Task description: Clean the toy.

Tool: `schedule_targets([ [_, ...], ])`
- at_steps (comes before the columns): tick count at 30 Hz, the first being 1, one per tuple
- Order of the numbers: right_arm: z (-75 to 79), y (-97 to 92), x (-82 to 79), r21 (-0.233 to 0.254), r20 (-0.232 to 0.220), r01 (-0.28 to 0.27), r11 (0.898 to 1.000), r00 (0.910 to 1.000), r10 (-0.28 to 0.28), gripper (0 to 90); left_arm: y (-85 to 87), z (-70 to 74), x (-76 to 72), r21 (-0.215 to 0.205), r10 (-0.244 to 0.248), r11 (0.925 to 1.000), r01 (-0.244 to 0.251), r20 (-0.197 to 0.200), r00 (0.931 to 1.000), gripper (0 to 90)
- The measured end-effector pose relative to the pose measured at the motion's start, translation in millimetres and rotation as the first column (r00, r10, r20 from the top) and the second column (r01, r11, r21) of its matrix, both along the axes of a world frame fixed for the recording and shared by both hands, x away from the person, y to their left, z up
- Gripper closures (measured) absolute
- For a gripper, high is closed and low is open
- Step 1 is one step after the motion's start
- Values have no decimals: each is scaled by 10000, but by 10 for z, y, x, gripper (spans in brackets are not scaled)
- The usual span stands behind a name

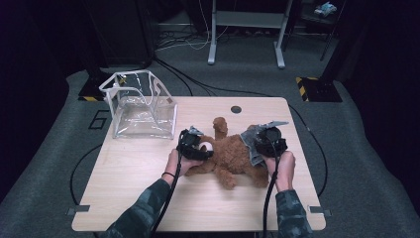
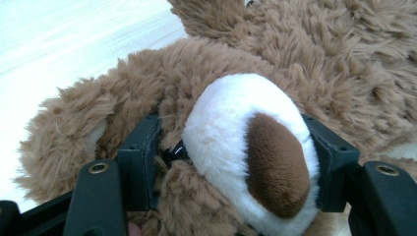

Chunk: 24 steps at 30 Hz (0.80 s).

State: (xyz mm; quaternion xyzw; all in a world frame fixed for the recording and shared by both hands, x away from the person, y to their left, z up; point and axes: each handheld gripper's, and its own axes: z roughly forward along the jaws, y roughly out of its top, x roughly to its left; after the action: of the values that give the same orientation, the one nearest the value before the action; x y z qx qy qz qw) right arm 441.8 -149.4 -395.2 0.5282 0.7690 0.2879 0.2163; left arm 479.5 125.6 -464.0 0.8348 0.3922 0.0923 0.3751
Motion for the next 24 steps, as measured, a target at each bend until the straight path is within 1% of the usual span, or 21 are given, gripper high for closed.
schedule_targets([
  [2, -82, 73, 59, -230, -183, -258, 9994, 9995, 254, 782, 2, 3, -1, -4, -18, 10000, 18, -43, 10000, 346],
  [3, -159, 95, 100, -328, -381, -233, 9992, 9990, 221, 783, 3, 2, -2, -21, 2, 10000, -2, -32, 10000, 346],
  [4, -248, 100, 140, -418, -653, -170, 9990, 9978, 142, 783, 4, -1, -2, -76, 5, 10000, -6, -36, 10000, 346],
  [6, -410, 59, 205, -396, -878, 155, 9991, 9960, -189, 785, 4, -3, -2, -95, 2, 10000, -2, -37, 10000, 346],
  [7, -471, 27, 231, -358, -1074, 325, 9988, 9936, -362, 785, 4, -4, -2, -107, 8, 9999, -9, -28, 10000, 345],
  [8, -531, -10, 257, -456, -1198, 399, 9982, 9918, -451, 784, 5, -4, -3, -126, 7, 9999, -7, -38, 10000, 345],
  [9, -591, -29, 271, -484, -1437, 564, 9972, 9876, -629, 784, 5, -7, -6, -139, 26, 9999, -26, 2, 10000, 345],
  [10, -591, -29, 271, -484, -1437, 564, 9972, 9876, -629, 784, 5, -7, -6, -139, 26, 9999, -26, 2, 10000, 345],
  [11, -737, -93, 302, -697, -1885, 646, 9955, 9791, -768, 784, 10, -9, -11, -120, -24, 9999, 25, 46, 10000, 344],
  [13, -824, -166, 310, -717, -2117, 823, 9940, 9726, -958, 783, 13, -10, -17, -111, -1, 9999, 2, 75, 10000, 344],
  [14, -825, -190, 300, -704, -2140, 921, 9933, 9712, -1052, 782, 14, -11, -18, -155, 21, 9999, -20, 59, 10000, 344],
  [15, -784, -228, 269, -689, -2023, 983, 9928, 9731, -1104, 782, 16, -10, -18, -168, 33, 9999, -31, 64, 10000, 343],
  [16, -723, -257, 239, -633, -1704, 973, 9932, 9796, -1068, 782, 16, -12, -20, -194, 63, 9998, -61, 73, 10000, 343],
  [17, -657, -268, 209, -617, -1478, 947, 9936, 9836, -1030, 782, 19, -11, -18, -174, 41, 9998, -39, 90, 10000, 342],
  [18, -551, -260, 154, -576, -1222, 911, 9942, 9877, -976, 781, 23, -9, -17, -166, 24, 9999, -22, 72, 10000, 341],
  [19, -411, -231, 77, -485, -856, 840, 9953, 9924, -879, 781, 25, -8, -18, -134, 12, 9999, -11, 99, 10000, 339],
  [20, -326, -200, 28, -448, -653, 729, 9963, 9950, -757, 781, 23, -9, -19, -141, 18, 9999, -17, 121, 9999, 337],
  [21, -224, -155, -30, -551, -312, 579, 9968, 9977, -597, 781, 19, -11, -21, -164, 44, 9999, -42, 130, 9999, 334],
  [22, -137, -105, -81, -530, -47, 373, 9979, 9993, -376, 781, 16, -13, -23, -175, 85, 9998, -82, 150, 9999, 332],
  [23, -77, -56, -117, -456, 133, 130, 9989, 9998, -124, 780, 11, -16, -26, -151, 121, 9998, -118, 198, 9997, 330],
  [24, -45, 4, -145, -384, 86, -56, 9992, 9999, 59, 781, 6, -14, -32, -103, 133, 9999, -131, 210, 9997, 328],
])
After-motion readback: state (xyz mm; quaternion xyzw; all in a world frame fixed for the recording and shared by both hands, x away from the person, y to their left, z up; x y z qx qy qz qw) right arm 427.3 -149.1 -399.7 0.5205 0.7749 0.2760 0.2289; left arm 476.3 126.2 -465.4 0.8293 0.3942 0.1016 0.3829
